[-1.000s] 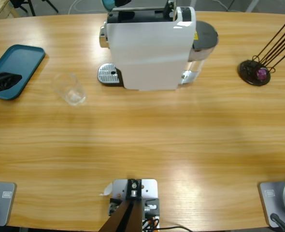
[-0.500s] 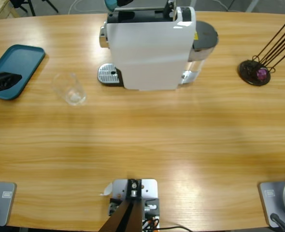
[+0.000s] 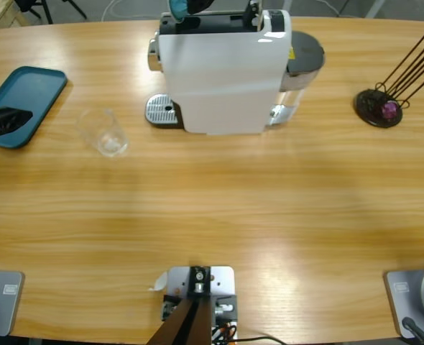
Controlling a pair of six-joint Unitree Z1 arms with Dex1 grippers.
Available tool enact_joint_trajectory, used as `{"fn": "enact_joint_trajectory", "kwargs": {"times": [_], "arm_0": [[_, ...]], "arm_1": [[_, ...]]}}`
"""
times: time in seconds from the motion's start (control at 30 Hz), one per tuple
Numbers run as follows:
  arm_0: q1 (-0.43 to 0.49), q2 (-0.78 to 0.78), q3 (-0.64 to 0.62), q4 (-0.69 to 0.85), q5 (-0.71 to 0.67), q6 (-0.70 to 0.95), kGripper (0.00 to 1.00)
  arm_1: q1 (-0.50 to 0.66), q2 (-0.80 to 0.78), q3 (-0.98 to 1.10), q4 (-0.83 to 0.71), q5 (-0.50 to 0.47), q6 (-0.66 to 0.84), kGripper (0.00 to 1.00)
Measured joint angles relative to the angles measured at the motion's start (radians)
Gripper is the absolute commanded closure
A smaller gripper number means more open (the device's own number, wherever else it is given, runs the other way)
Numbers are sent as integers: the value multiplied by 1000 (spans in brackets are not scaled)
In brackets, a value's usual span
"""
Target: Pour coffee
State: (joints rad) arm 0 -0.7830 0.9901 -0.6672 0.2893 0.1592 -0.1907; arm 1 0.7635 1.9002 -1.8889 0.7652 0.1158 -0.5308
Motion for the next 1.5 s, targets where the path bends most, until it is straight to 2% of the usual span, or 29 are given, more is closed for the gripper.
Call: {"fn": "enact_joint_trajectory", "kwargs": {"times": [0.4,0.47,0.5,0.57,0.73,1.0,1.03,1.07,1.1,1.17,1.2,1.3,1.5], "arm_0": [[0,0,0,0,0,0,59],[0,0,0,0,0,0,59],[0,0,0,0,0,0,59],[0,0,0,0,0,0,59],[0,0,0,0,0,0,59],[0,0,0,0,0,0,59],[0,0,0,0,0,0,59],[0,0,0,0,0,0,59],[0,0,0,0,0,0,59],[0,0,0,0,0,0,59],[0,1,0,0,0,0,59],[0,4,0,0,0,0,59],[0,4,0,-3,0,0,59]], "arm_1": [[0,34,0,0,0,0,998],[-1,34,0,0,0,0,650],[-1,34,0,0,0,0,534],[-1,34,0,0,0,0,372],[-1,37,0,0,-5,2,257],[-1,38,0,0,-27,8,231],[-1,38,0,0,-30,8,159],[-1,38,0,0,-33,8,32],[-1,38,-1,0,-37,11,58],[8,35,-8,1,-48,37,657],[17,29,-16,3,-48,48,993],[74,-22,-65,57,-39,64,1000],[141,-171,-190,288,-48,125,1000]]}}
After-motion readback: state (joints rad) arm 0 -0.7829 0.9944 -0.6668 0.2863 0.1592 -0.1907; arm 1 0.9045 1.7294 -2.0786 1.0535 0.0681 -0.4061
